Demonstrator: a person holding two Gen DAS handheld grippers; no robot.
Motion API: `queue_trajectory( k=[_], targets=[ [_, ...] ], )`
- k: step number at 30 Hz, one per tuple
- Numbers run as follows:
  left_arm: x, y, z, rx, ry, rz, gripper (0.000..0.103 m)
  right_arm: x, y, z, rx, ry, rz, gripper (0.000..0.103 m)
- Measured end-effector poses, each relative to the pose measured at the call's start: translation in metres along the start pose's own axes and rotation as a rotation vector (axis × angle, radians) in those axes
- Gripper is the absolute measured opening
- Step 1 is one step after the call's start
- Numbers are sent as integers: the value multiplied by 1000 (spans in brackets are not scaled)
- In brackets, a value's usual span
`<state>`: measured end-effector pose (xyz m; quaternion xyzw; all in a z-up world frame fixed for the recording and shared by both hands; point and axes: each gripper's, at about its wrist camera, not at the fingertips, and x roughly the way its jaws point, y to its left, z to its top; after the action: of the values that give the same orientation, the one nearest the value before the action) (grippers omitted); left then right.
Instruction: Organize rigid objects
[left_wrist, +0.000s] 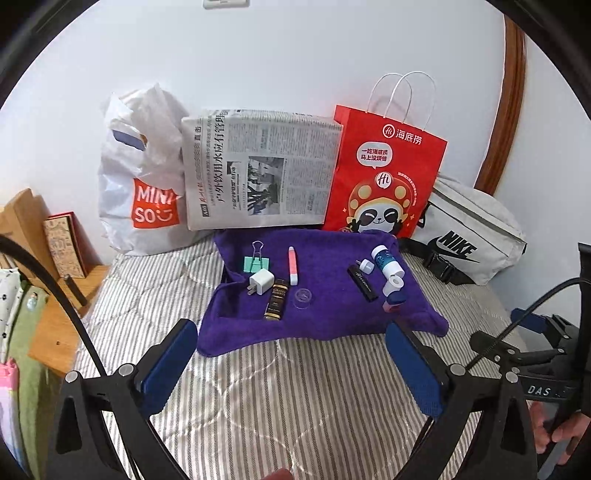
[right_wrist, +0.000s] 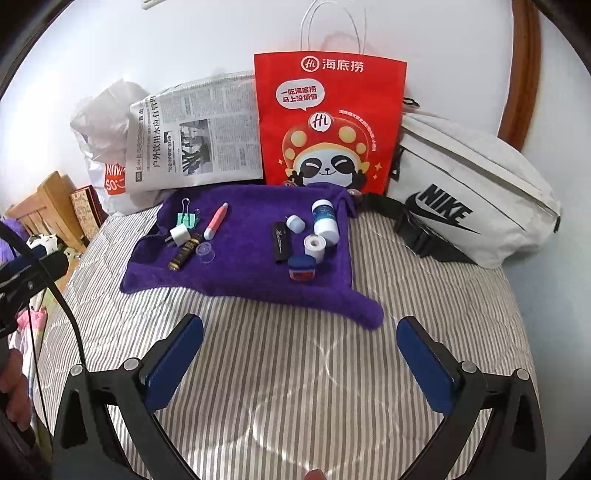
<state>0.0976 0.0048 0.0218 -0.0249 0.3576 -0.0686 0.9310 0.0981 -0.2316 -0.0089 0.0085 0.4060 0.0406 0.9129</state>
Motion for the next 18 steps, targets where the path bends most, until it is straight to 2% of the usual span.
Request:
queue_trajectory(
  k=[5,18],
  targets=[
    [-4,-4,-7,1,1,24,103,-7,-3,-4,5,9,-8,103],
    [-3,-6,-15,0,25,14,103,-12,-9,-9,15,17,-17,103]
  ],
)
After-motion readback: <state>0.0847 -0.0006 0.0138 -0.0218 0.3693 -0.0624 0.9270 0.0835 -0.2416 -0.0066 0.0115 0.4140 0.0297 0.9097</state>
